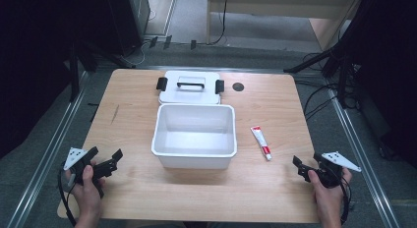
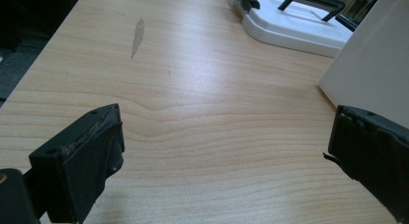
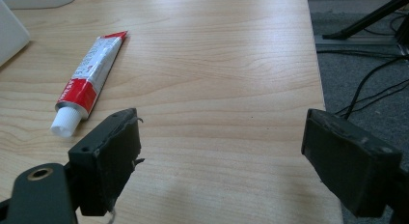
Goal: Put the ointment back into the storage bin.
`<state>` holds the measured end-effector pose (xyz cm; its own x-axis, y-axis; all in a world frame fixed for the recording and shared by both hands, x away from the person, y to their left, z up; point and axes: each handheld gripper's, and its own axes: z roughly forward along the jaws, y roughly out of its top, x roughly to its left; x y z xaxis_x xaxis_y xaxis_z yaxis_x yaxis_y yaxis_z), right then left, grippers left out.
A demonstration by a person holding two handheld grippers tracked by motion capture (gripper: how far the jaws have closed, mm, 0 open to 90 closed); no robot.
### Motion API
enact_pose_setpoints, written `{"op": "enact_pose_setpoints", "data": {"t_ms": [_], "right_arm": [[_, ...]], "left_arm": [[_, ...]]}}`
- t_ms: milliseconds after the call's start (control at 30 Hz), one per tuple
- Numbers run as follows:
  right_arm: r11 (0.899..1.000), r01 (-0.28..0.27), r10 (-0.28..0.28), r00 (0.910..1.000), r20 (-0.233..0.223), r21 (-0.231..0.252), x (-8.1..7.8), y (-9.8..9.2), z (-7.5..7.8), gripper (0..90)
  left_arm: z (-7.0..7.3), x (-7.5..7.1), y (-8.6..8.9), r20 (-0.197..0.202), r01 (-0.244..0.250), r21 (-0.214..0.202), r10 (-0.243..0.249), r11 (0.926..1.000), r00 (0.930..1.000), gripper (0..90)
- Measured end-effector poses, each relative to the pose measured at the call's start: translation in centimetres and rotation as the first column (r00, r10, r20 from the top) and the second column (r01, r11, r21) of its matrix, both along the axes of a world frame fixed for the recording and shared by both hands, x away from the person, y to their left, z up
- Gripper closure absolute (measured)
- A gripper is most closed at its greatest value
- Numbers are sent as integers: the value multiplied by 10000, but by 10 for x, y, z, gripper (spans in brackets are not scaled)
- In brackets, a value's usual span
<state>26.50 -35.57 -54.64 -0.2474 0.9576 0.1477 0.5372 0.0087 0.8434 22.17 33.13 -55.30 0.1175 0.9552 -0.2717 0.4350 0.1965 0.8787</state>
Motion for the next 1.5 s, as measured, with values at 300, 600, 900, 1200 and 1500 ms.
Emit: {"op": "enact_pose_setpoints", "data": {"t_ms": [300, 600, 900, 1200, 1500], "right_arm": [[9999, 50, -46, 9992, -398, 100, 4, 0, 0, 142], [9974, -552, 468, 9848, -1673, -458, 17, 13, 13, 159], [9727, -1550, 795, 9217, -3796, -1727, 41, 43, 36, 147], [9390, -2625, 761, 7884, -6104, -2220, 71, 77, 54, 207], [8833, -3755, 667, 6932, -7176, -2807, 89, 111, 58, 351]], "left_arm": [[0, -2, 0, 97, -358, -25, 359, 9994, 9993, 0], [0, -1, 0, 55, -326, 14, 326, 9995, 9995, 0], [0, 0, 1, -53, -426, -35, 426, 9991, 9991, 0], [0, 1, 1, -134, -427, -13, 426, 9991, 9990, 0], [0, 1, 1, -175, -378, -77, 377, 9993, 9991, 0]]}}
